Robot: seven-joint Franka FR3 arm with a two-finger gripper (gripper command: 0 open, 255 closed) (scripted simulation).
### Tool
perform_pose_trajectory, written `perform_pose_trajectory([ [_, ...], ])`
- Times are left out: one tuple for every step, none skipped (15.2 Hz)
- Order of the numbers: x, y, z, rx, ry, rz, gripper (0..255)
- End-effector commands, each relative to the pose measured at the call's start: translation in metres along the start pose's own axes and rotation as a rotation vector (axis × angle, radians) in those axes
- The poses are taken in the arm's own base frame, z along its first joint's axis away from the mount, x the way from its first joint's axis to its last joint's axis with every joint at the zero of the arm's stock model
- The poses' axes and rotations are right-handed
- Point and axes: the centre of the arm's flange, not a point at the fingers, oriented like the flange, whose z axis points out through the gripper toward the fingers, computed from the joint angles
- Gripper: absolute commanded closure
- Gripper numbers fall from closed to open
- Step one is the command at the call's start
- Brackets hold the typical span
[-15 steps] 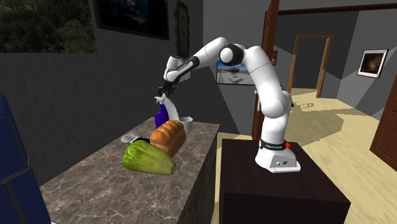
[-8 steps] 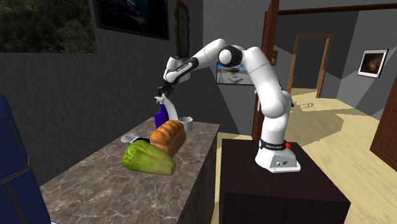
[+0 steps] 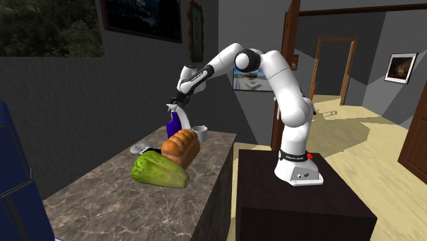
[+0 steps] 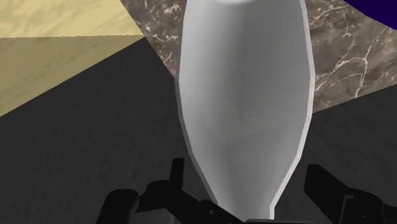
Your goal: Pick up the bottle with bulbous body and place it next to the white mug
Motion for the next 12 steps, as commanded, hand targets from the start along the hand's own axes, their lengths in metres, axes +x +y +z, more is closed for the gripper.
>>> perform_pose_trajectory([
  [-0.008, 0.002, -0.004, -0.045, -0.177, -0.001, 0],
  [-0.005, 0.001, -0.017, -0.045, -0.177, -0.001, 0],
  [-0.003, 0.001, -0.030, -0.045, -0.177, -0.001, 0],
  [-0.001, 0.000, -0.040, -0.045, -0.177, -0.001, 0],
  [-0.001, 0.000, -0.040, -0.045, -0.177, -0.001, 0],
  [-0.001, 0.000, -0.040, -0.045, -0.177, -0.001, 0],
  [-0.001, 0.000, -0.040, -0.045, -0.177, -0.001, 0],
  [-0.001, 0.000, -0.040, -0.045, -0.177, -0.001, 0],
  [-0.001, 0.000, -0.040, -0.045, -0.177, -0.001, 0],
  [-0.001, 0.000, -0.040, -0.045, -0.177, -0.001, 0],
  [-0.001, 0.000, -0.040, -0.045, -0.177, -0.001, 0],
  [-0.001, 0.000, -0.040, -0.045, -0.177, -0.001, 0],
])
